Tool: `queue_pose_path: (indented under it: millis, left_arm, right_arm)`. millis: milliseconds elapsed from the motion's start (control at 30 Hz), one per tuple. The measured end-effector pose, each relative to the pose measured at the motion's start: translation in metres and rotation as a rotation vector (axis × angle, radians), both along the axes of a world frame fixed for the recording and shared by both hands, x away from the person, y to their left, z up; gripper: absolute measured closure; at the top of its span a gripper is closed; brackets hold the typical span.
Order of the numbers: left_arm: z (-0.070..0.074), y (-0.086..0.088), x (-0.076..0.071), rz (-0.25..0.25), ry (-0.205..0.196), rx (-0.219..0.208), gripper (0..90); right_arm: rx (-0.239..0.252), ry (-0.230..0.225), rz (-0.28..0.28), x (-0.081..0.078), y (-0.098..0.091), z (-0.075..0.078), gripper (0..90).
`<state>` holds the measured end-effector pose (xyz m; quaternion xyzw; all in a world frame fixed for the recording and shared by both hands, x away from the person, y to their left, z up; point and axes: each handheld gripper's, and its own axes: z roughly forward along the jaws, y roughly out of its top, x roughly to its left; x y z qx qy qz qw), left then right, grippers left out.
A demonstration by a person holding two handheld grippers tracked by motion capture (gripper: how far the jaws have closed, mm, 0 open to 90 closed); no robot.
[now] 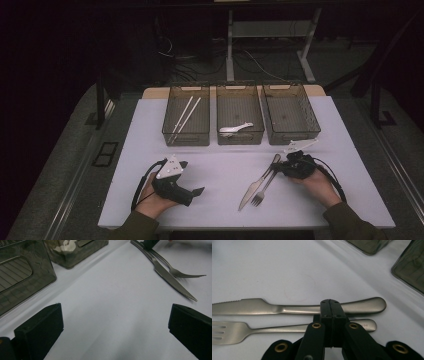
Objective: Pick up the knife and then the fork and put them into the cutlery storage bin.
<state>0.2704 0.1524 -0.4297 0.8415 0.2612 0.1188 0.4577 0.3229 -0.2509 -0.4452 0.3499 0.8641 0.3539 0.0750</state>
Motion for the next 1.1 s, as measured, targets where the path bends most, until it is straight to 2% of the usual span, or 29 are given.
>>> queue_pose_path:
  millis: [467,1100]
  left_arm:
    - [-0.001,-0.001,0.000,-0.009,0.006,0.001,0.0]
    - [-0.001,-0.001,0.000,-0.015,0.013,0.003,0.0]
  right_arm:
    - [-0.049,0.007,0.024,-0.005,-0.001,0.001,90.0]
    - [-0.080,0.057,0.054,-0.020,-0.012,0.004,90.0]
